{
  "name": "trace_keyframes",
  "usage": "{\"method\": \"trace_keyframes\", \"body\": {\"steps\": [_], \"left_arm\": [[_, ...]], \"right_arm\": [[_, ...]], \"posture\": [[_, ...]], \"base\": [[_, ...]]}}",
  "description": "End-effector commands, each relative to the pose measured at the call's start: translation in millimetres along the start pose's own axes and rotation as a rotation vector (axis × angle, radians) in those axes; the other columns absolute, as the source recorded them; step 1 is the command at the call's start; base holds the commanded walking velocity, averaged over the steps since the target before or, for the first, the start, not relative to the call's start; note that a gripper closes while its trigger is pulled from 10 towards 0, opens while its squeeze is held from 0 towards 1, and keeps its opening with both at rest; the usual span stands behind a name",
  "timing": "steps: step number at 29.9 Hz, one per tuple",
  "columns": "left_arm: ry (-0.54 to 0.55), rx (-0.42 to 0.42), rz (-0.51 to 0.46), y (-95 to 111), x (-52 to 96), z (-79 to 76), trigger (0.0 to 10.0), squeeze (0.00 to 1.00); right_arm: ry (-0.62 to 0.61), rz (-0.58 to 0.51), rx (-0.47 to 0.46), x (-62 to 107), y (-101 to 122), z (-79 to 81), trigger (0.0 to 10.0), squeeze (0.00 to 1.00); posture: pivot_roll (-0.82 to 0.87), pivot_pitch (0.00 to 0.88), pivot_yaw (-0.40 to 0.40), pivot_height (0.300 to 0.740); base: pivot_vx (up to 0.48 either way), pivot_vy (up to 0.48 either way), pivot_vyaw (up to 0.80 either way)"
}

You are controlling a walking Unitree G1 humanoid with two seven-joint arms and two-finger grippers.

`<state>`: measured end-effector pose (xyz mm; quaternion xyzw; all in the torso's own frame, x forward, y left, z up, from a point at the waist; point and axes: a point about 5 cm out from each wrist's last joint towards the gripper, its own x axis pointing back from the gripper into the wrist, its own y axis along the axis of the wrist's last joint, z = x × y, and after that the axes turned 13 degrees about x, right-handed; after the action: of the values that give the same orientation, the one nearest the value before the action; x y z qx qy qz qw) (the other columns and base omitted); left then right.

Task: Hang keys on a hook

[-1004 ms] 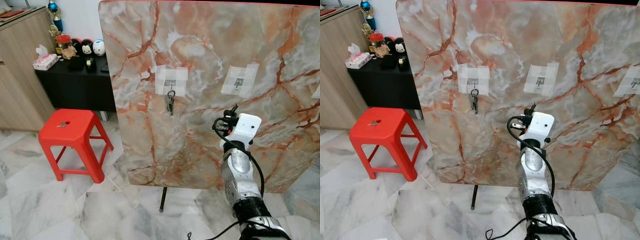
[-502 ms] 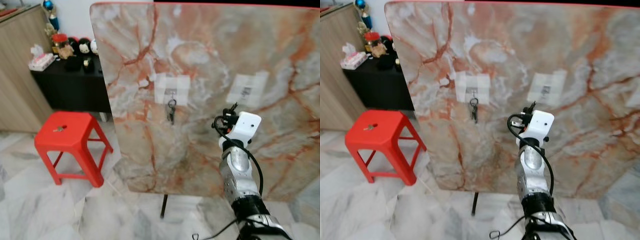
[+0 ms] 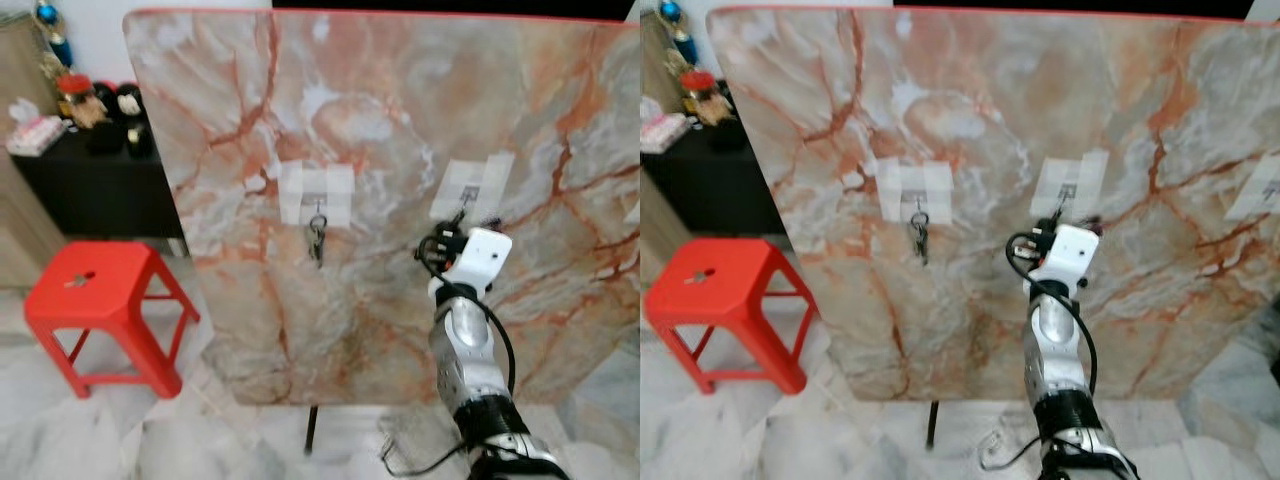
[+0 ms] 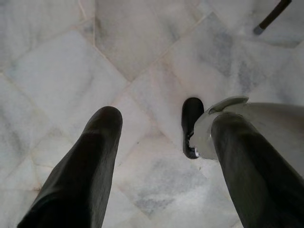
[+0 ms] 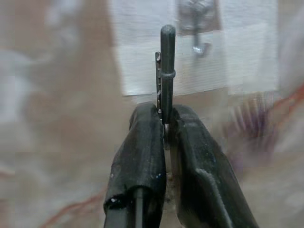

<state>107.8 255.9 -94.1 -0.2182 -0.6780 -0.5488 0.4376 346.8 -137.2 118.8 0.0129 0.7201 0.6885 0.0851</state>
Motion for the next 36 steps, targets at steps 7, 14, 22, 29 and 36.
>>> {"method": "trace_keyframes", "body": {"steps": [7, 14, 22, 29, 36], "left_arm": [[-0.032, -0.013, -0.004, 11, -7.6, -24.4, 10.0, 0.0], [-0.041, -0.018, -0.009, 16, -9.8, -32.4, 10.0, 0.0], [-0.027, -0.012, -0.006, 14, -7.4, -19.0, 10.0, 0.0], [-0.003, -0.013, 0.003, 6, -0.5, 5.5, 10.0, 0.0], [0.03, -0.005, 0.02, -12, 13.2, 36.1, 10.0, 0.0]], "right_arm": [[-0.024, -0.137, 0.101, 6.3, 20, 3.5, 10.0, 0.0], [-0.087, -0.21, 0.204, 5.0, 34, -3.5, 10.0, 0.0], [-0.089, -0.229, 0.243, 4.5, 37, -3.5, 10.0, 0.0], [-0.135, -0.207, 0.288, -1.3, 37, -11.1, 10.0, 0.0], [-0.165, -0.188, 0.325, -7.4, 37, -18.5, 10.0, 0.0]], "posture": [[-0.02, 0.0, -0.013, 0.74], [-0.02, 0.0, -0.009, 0.74], [-0.01, 0.0, -0.006, 0.74], [-0.02, 0.0, 0.0, 0.74], [-0.01, 0.0, 0.002, 0.74]], "base": [[0.0, 0.0, 0.0], [0.0, 0.0, 0.0], [0.0, 0.0, 0.0], [0.0, 0.0, 0.0], [0.0, 0.0, 0.0]]}}
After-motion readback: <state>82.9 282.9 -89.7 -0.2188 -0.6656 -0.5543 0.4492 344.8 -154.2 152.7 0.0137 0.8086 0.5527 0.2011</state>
